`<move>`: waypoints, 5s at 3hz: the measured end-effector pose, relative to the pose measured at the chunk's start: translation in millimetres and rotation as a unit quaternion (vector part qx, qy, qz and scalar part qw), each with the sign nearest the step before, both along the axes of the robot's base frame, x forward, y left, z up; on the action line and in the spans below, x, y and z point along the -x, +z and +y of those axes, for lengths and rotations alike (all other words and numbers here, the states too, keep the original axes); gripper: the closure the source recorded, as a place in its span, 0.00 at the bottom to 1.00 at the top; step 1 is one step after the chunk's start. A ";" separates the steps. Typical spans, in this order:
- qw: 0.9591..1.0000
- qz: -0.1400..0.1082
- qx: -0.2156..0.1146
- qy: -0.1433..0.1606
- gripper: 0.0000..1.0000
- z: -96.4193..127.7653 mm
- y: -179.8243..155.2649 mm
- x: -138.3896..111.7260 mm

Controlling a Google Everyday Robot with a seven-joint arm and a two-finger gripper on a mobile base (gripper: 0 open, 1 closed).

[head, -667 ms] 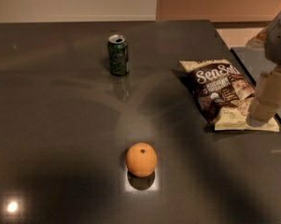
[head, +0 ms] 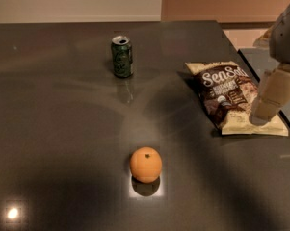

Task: Move brown chip bag near orange

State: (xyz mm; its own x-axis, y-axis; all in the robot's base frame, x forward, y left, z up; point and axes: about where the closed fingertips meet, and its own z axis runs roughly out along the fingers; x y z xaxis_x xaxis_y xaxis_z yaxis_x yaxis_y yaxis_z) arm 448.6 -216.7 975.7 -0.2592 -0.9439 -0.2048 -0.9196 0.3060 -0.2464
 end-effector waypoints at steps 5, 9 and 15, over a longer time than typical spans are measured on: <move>0.980 0.033 -0.075 -0.183 0.00 -19.4 -54.2 -149.7; 0.974 0.050 -0.084 -0.203 0.00 -34.4 -101.8 -186.5; 0.977 0.086 -0.072 -0.183 1.00 -19.6 -108.1 -159.7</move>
Offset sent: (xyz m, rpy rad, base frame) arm 0.0982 -0.0071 -0.0293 0.0953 0.0744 -0.2742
